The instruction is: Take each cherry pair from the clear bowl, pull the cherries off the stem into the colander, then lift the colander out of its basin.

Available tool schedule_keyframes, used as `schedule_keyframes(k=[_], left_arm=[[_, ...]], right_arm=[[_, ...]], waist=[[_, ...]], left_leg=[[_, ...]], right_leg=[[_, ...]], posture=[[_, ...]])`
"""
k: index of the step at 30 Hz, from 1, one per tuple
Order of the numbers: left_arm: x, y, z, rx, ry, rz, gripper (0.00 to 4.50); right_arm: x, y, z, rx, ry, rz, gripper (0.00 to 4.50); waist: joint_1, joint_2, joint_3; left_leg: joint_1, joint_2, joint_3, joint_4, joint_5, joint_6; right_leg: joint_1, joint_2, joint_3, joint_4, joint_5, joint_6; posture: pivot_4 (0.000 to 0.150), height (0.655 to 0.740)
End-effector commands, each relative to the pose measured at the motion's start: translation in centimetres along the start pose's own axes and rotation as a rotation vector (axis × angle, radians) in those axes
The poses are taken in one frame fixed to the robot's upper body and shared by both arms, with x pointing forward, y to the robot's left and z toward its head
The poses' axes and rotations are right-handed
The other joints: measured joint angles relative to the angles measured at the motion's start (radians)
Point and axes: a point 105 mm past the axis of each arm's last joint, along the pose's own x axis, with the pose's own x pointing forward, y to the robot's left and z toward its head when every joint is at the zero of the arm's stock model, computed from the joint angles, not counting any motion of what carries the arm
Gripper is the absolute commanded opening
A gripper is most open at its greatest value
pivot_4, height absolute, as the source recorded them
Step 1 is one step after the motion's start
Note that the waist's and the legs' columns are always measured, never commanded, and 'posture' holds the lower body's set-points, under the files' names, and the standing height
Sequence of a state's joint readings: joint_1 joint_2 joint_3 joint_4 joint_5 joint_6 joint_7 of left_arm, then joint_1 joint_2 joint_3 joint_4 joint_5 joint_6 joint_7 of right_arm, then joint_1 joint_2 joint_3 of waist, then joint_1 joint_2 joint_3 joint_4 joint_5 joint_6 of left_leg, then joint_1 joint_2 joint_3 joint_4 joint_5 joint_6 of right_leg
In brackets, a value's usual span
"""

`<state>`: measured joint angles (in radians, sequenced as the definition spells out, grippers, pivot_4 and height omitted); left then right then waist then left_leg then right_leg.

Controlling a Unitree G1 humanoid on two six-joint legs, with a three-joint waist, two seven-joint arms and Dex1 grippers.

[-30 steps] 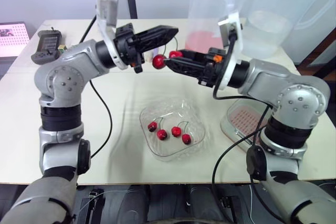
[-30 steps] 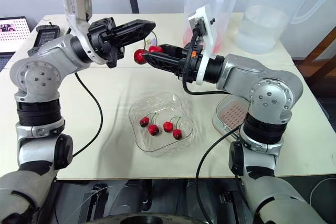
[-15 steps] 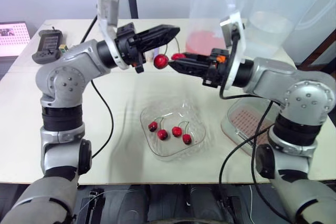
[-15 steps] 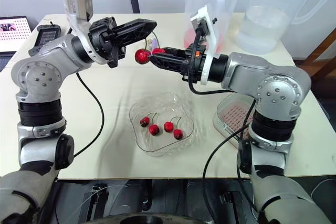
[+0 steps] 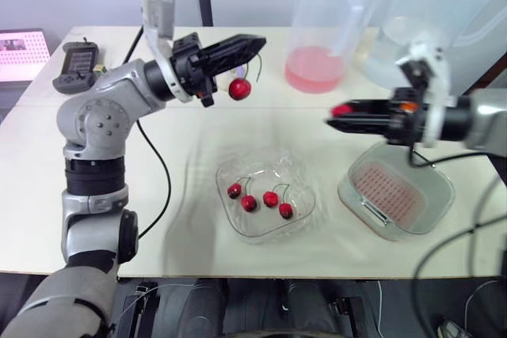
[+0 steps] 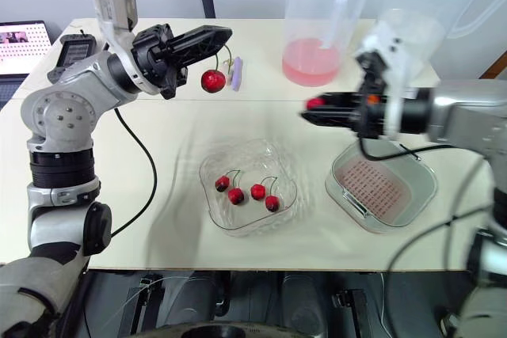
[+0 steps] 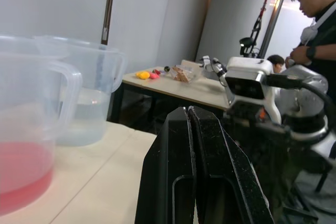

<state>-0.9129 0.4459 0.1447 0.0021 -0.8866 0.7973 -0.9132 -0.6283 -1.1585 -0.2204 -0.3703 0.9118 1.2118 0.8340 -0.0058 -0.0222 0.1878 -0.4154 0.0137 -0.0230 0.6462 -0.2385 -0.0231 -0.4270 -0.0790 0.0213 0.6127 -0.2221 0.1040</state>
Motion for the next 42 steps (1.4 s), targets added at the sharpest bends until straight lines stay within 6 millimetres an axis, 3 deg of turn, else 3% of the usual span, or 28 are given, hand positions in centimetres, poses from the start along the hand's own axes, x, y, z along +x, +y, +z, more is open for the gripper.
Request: schedule_keyframes(k=[1, 3, 5, 12, 15, 20, 24, 30, 36, 42], left_arm=[[0.2, -0.6, 0.4, 0.044, -0.006, -0.027, 0.0], [0.1, -1.0, -0.5, 0.056, 0.032, -0.04, 0.0], [0.0, -1.3, -1.0, 0.056, 0.044, -0.049, 0.0], [-0.2, -1.8, -2.1, 0.1, 0.091, -0.068, 0.0], [-0.3, -2.2, -2.4, 0.106, 0.103, -0.08, 0.0], [-0.1, -2.7, -1.9, 0.077, 0.064, -0.096, 0.0], [0.3, -3.2, -1.0, 0.015, -0.011, -0.111, 0.0], [0.8, -3.3, -0.1, -0.019, -0.053, -0.117, 0.0], [1.5, -4.1, -0.5, -0.043, -0.05, -0.147, 0.0], [1.7, -4.0, -0.2, -0.032, -0.049, -0.133, 0.0]], right_arm=[[-2.6, -2.4, -2.4, -0.119, 0.155, -0.105, 0.89], [-3.0, -4.5, -5.5, -0.246, 0.307, -0.183, 0.89], [-2.6, -5.1, -8.2, -0.323, 0.398, -0.169, 0.89], [-1.4, -4.2, -11.7, -0.329, 0.475, -0.057, 0.89], [-1.4, -4.1, -11.6, -0.316, 0.47, -0.051, 2.17], [-2.5, -3.5, -8.6, -0.255, 0.397, -0.031, 4.45], [-2.1, -1.3, -4.6, -0.153, 0.21, 0.073, 4.45], [2.0, 2.8, 1.8, -0.039, -0.198, 0.259, 4.45], [5.7, 5.8, 5.1, 0.072, -0.397, 0.41, 4.45], [8.2, 7.5, 6.2, 0.123, -0.427, 0.491, 4.45]], waist=[[-0.004, 0.0, 0.0], [-0.01, 0.0, 0.0], [-0.016, 0.0, 0.0], [-0.01, 0.004, 0.002], [-0.007, 0.003, 0.002], [-0.005, 0.003, 0.003], [-0.008, 0.003, 0.003], [-0.01, 0.002, 0.004], [-0.005, 0.001, 0.004], [-0.008, 0.001, 0.004]], left_leg=[[0.0, 0.0, 0.0, 0.0, 0.0, 0.0], [0.0, 0.0, 0.001, 0.0, 0.0, 0.0], [0.003, 0.0, 0.004, 0.0, 0.0, 0.0], [0.005, 0.001, 0.005, 0.0, 0.0, 0.0], [0.004, 0.001, 0.005, 0.0, 0.0, 0.0], [0.004, 0.0, 0.004, 0.001, 0.0, 0.0], [0.004, 0.001, 0.004, 0.001, 0.0, 0.0], [0.005, 0.001, 0.002, 0.001, 0.0, 0.0], [0.003, 0.001, 0.001, 0.001, 0.0, 0.0], [0.004, 0.0, 0.001, 0.001, 0.0, 0.0]], right_leg=[[0.0, 0.0, 0.0, 0.0, 0.0, 0.0], [0.0, -0.001, 0.001, 0.0, 0.0, 0.001], [0.0, -0.001, 0.002, 0.0, 0.0, 0.001], [0.0, 0.0, 0.003, 0.003, 0.0, 0.001], [0.0, 0.0, 0.003, 0.003, 0.0, 0.001], [0.0, 0.0, 0.003, 0.003, 0.0, 0.001], [0.0, 0.0, 0.003, 0.003, 0.0, 0.001], [0.001, 0.002, 0.003, 0.004, 0.0, 0.0], [0.001, 0.002, 0.002, 0.004, 0.001, 0.001], [0.001, 0.001, 0.002, 0.004, 0.002, 0.003]], posture=[[0.15, 0.74], [0.15, 0.74], [0.15, 0.74], [0.15, 0.74], [0.15, 0.74], [0.15, 0.74], [0.15, 0.74], [0.15, 0.74], [0.15, 0.74], [0.15, 0.74]])
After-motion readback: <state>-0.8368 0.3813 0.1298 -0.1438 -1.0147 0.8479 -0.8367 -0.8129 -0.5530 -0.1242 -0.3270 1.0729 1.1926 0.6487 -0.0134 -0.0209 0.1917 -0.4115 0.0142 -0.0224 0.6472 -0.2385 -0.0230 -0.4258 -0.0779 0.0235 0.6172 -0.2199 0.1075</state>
